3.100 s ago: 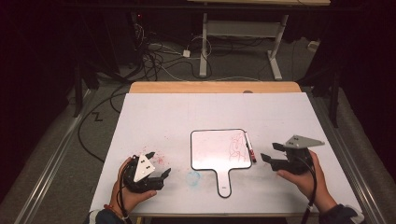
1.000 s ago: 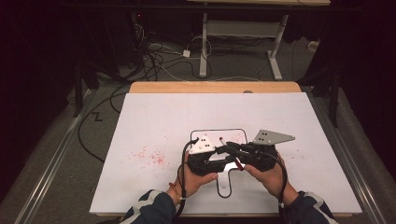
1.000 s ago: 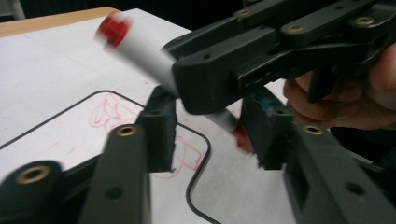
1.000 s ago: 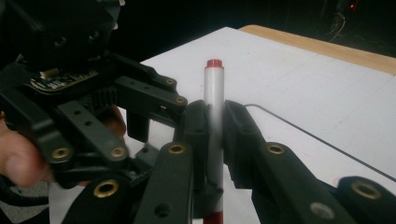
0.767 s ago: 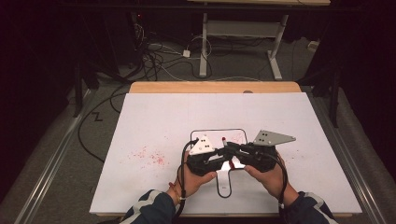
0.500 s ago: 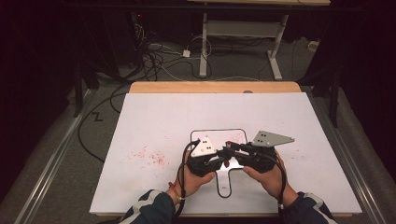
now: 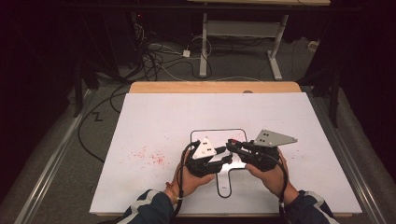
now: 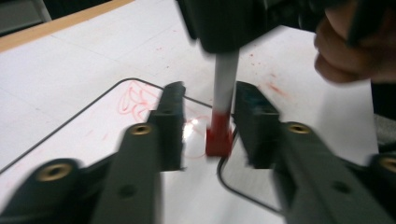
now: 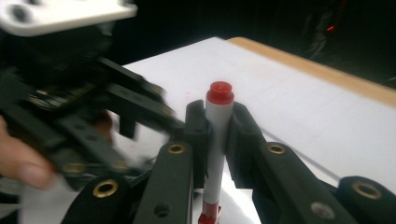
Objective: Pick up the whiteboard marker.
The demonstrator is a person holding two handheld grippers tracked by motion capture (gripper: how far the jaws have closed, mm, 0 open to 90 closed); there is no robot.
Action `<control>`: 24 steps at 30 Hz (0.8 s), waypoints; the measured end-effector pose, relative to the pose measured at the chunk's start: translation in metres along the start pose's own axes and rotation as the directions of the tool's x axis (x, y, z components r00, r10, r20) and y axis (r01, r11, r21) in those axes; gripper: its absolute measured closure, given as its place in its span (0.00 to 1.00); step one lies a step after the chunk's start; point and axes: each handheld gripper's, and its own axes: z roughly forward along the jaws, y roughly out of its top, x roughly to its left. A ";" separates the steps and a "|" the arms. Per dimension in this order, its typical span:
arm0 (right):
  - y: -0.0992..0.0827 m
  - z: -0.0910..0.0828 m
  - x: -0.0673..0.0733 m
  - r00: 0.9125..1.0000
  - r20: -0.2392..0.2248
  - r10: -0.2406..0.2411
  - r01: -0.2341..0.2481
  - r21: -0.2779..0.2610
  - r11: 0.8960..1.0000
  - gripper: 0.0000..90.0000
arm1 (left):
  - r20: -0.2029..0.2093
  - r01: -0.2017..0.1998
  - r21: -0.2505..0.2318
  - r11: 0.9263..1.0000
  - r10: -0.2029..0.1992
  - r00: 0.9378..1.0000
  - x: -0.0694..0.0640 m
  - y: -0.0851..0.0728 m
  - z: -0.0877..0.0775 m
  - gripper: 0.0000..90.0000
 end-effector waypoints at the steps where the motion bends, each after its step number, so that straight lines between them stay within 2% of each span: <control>1: -0.001 -0.001 -0.004 1.000 0.018 -0.010 0.010 -0.002 1.000 0.90 | -0.038 -0.031 0.023 0.999 0.032 0.999 0.001 -0.001 -0.004 0.56; 3: -0.005 -0.001 -0.014 0.999 0.042 -0.010 0.010 0.001 1.000 0.90 | -0.088 -0.061 0.044 0.997 0.065 0.994 0.005 -0.005 -0.015 0.43; 4: -0.007 0.000 -0.020 0.998 0.066 -0.023 0.023 0.010 1.000 0.90 | -0.145 -0.084 0.051 0.995 0.091 0.985 0.010 -0.011 -0.029 0.41; 5: -0.009 0.002 -0.026 0.997 0.075 -0.030 0.029 0.018 0.999 0.90 | -0.145 -0.084 0.051 0.995 0.091 0.985 0.010 -0.011 -0.029 0.38; 6: -0.011 0.004 -0.032 0.994 0.098 -0.046 0.043 0.027 0.999 0.90 | -0.163 -0.090 0.057 0.994 0.098 0.982 0.014 -0.014 -0.036 0.33; 7: -0.011 0.004 -0.032 0.994 0.098 -0.046 0.043 0.027 0.999 0.90 | -0.181 -0.096 0.064 0.993 0.106 0.978 0.017 -0.018 -0.044 0.33; 8: -0.013 0.007 -0.039 0.992 0.113 -0.054 0.051 0.036 0.998 0.90 | -0.199 -0.094 0.062 0.994 0.104 0.974 0.021 -0.024 -0.051 0.30; 9: -0.016 0.012 -0.052 0.992 0.123 -0.039 0.035 0.038 0.999 0.90 | -0.210 -0.080 0.068 0.994 0.093 0.973 0.026 -0.031 -0.060 0.27; 10: -0.016 0.012 -0.052 0.992 0.123 -0.039 0.035 0.038 0.999 0.90 | -0.221 -0.076 0.076 0.994 0.091 0.971 0.029 -0.036 -0.065 0.27; 11: -0.017 0.014 -0.056 0.989 0.137 -0.046 0.042 0.038 0.998 0.90 | -0.246 -0.071 0.097 0.993 0.093 0.965 0.033 -0.045 -0.073 0.25; 12: -0.018 0.020 -0.066 0.989 0.143 -0.034 0.030 0.030 0.999 0.90 | -0.256 -0.057 0.103 0.993 0.082 0.963 0.035 -0.050 -0.077 0.24; 13: -0.019 0.024 -0.070 0.985 0.167 -0.045 0.039 0.040 0.998 0.90 | -0.265 -0.041 0.116 0.992 0.070 0.962 0.037 -0.057 -0.083 0.23; 14: -0.021 0.028 -0.074 0.983 0.176 -0.051 0.043 0.047 0.998 0.90 | -0.284 -0.037 0.134 0.990 0.074 0.956 0.038 -0.064 -0.089 0.23; 15: -0.021 0.028 -0.074 0.983 0.176 -0.051 0.043 0.047 0.998 0.90 | -0.312 -0.044 0.151 0.988 0.090 0.946 0.038 -0.069 -0.094 0.23; 16: -0.024 0.037 -0.082 0.978 0.200 -0.051 0.038 0.064 0.997 0.90 | -0.314 -0.032 0.155 0.987 0.079 0.946 0.039 -0.074 -0.099 0.23; 17: -0.024 0.037 -0.082 0.978 0.200 -0.051 0.038 0.064 0.997 0.90 | -0.313 -0.018 0.152 0.988 0.065 0.948 0.039 -0.079 -0.104 0.23; 18: -0.026 0.043 -0.090 0.976 0.210 -0.052 0.042 0.051 0.998 0.90 | -0.336 -0.019 0.174 0.984 0.078 0.939 0.036 -0.087 -0.112 0.23; 19: -0.026 0.045 -0.094 0.973 0.227 -0.042 0.033 0.046 0.998 0.90 | -0.336 -0.019 0.174 0.984 0.078 0.939 0.036 -0.087 -0.112 0.23; 20: -0.025 0.047 -0.097 0.966 0.252 -0.054 0.041 0.055 0.998 0.90 | -0.331 -0.002 0.173 0.985 0.060 0.942 0.035 -0.090 -0.116 0.23; 21: -0.025 0.047 -0.097 0.966 0.252 -0.054 0.041 0.055 0.998 0.90 | -0.329 0.008 0.177 0.984 0.052 0.943 0.034 -0.093 -0.119 0.23; 23: -0.024 0.053 -0.107 0.964 0.266 -0.024 0.015 0.033 0.999 0.90 | -0.344 -0.004 0.195 0.981 0.072 0.936 0.030 -0.097 -0.124 0.24; 24: -0.024 0.053 -0.107 0.964 0.266 -0.024 0.015 0.033 0.999 0.90 | -0.343 0.001 0.194 0.981 0.067 0.937 0.030 -0.099 -0.125 0.24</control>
